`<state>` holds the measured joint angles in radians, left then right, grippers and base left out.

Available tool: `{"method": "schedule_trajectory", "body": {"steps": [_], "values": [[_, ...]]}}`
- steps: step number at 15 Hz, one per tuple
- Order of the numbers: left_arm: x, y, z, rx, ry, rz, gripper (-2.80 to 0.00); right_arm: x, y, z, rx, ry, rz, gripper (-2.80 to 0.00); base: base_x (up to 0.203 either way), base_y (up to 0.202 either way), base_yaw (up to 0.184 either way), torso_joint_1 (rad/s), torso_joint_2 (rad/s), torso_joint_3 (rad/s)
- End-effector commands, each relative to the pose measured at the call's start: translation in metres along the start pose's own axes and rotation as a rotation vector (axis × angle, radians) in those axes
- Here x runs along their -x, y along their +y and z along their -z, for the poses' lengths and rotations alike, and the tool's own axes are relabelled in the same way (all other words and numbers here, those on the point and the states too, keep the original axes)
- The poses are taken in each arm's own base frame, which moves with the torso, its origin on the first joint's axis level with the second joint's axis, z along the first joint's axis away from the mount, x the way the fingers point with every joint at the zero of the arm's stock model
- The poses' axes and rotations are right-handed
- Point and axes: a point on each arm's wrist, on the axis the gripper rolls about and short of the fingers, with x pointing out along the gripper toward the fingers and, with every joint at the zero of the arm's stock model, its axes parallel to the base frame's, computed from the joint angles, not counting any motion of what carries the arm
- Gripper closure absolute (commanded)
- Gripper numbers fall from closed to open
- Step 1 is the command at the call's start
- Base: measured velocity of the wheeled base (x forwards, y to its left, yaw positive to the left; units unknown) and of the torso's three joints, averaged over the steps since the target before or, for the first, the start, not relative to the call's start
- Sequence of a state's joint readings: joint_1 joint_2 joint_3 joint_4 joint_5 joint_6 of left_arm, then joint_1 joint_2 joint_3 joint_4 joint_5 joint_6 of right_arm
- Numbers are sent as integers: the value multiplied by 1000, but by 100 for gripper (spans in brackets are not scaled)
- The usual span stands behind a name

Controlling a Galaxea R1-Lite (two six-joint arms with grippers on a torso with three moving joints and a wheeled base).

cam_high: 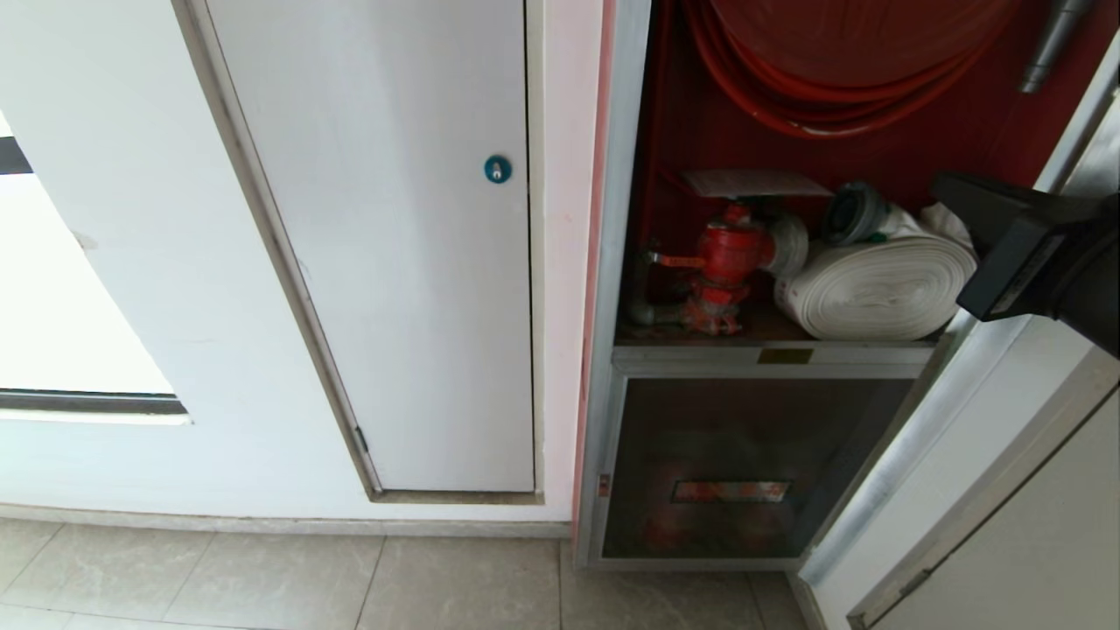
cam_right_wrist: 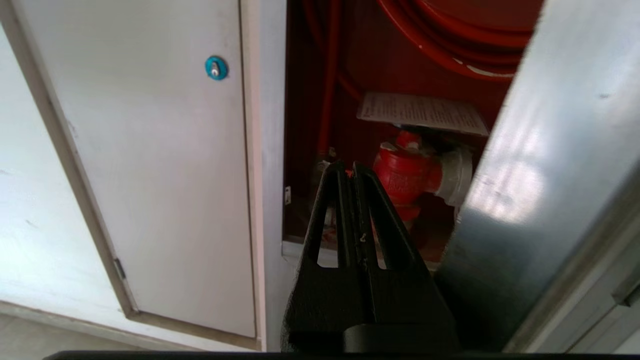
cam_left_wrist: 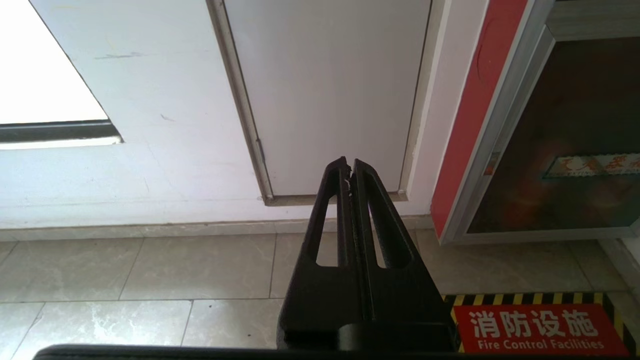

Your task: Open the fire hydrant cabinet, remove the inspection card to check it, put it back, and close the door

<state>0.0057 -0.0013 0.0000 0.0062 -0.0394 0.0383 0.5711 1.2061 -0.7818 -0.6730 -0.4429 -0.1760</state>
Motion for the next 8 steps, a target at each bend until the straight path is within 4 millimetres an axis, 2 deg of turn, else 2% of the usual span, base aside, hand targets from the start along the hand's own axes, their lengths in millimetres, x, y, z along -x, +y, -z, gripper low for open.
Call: {"method": "schedule_trajectory", "body": {"steps": [1, 8], "values": [[0, 0, 0, 0, 1, 0, 0, 5, -3, -2, -7, -11, 7, 0, 0, 0, 0, 0, 0, 0], [0, 0, 0, 0, 1, 0, 0, 13, -13, -2, -8, -18, 66, 0, 0, 0, 0, 0, 0, 0]]}}
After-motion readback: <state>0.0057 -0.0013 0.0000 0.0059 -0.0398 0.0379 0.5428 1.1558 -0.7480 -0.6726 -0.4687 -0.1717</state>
